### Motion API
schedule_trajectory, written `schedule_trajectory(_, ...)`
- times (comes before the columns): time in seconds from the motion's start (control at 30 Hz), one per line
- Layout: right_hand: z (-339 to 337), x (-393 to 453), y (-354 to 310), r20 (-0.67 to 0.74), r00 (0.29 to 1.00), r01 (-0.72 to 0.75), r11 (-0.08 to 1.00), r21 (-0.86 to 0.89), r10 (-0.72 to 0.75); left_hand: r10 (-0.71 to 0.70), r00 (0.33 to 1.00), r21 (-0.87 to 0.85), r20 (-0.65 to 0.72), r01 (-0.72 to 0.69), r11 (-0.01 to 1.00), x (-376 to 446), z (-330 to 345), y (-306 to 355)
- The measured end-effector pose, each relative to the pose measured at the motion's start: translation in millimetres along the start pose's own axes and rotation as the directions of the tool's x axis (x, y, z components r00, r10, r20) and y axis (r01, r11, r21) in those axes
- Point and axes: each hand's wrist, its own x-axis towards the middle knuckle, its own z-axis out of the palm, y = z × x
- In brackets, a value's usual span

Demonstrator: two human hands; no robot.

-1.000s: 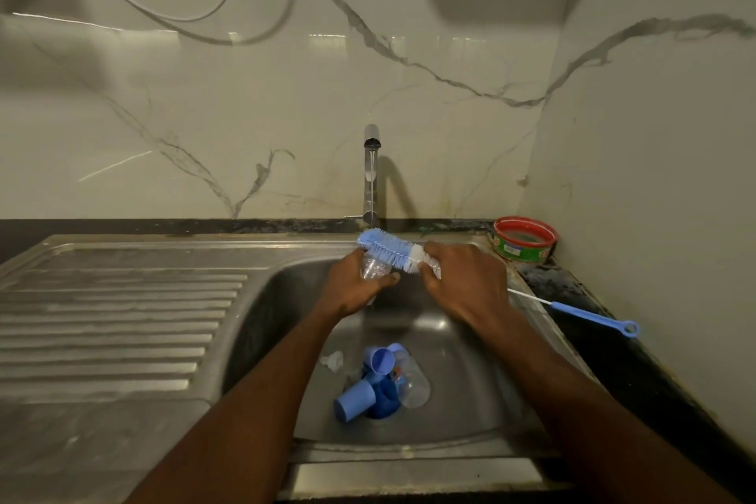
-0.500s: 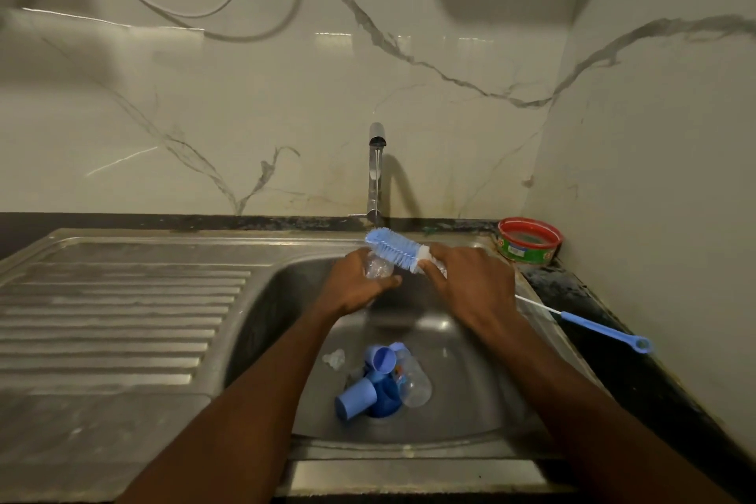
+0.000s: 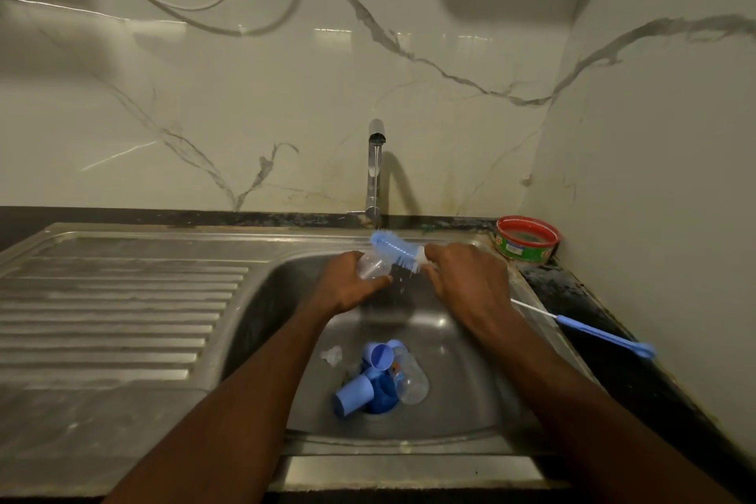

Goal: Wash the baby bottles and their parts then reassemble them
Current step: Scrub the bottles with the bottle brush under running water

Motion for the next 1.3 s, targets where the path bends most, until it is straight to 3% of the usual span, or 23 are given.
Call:
schedule_trajectory(0.17,2,12,-30,0.055,0.998,0.001,0.995,-0.097,0.004,0.117,0.992,0.068,0.049,-0.12,0.99,-7,10,10)
schedule_trajectory(0.27,0,8,-28,0.017,1.0,-0.018,0.99,-0.143,0.02,0.105,0.994,0.058,-0.032,-0.103,0.993,-4,8,3)
schedule_trajectory(0.37,-3,-4,-20,0.026,1.0,-0.007,0.984,-0.177,0.012,0.011,0.995,0.108,-0.103,0.001,0.994,4,3,-3)
schedule_trajectory(0.43,-5,-7,-18,0.034,0.999,-0.006,0.981,-0.192,0.013,-0.014,0.998,0.121,-0.065,0.022,0.992,2,6,-2)
schedule_trajectory(0.6,-6,9,-36,0.08,0.994,-0.055,0.977,-0.205,0.073,0.173,0.982,0.121,0.082,-0.182,0.976,-10,13,13)
schedule_trajectory(0.87,-10,-10,-31,0.08,0.997,-0.001,0.971,-0.238,0.02,-0.055,0.993,0.24,-0.108,0.079,0.967,4,2,-7)
schedule_trajectory(0.97,-9,-9,-32,0.105,0.994,-0.01,0.972,-0.234,0.035,0.036,0.998,0.268,-0.055,-0.02,0.963,5,8,-5)
schedule_trajectory(1.1,-9,3,-47,0.123,0.991,-0.025,0.973,-0.23,0.055,0.142,0.987,0.183,0.075,-0.154,0.971,-1,16,7)
schedule_trajectory(1.3,-11,-6,-38,0.074,0.996,-0.019,0.967,-0.253,0.039,0.104,0.995,0.229,-0.012,-0.098,0.968,4,8,-2)
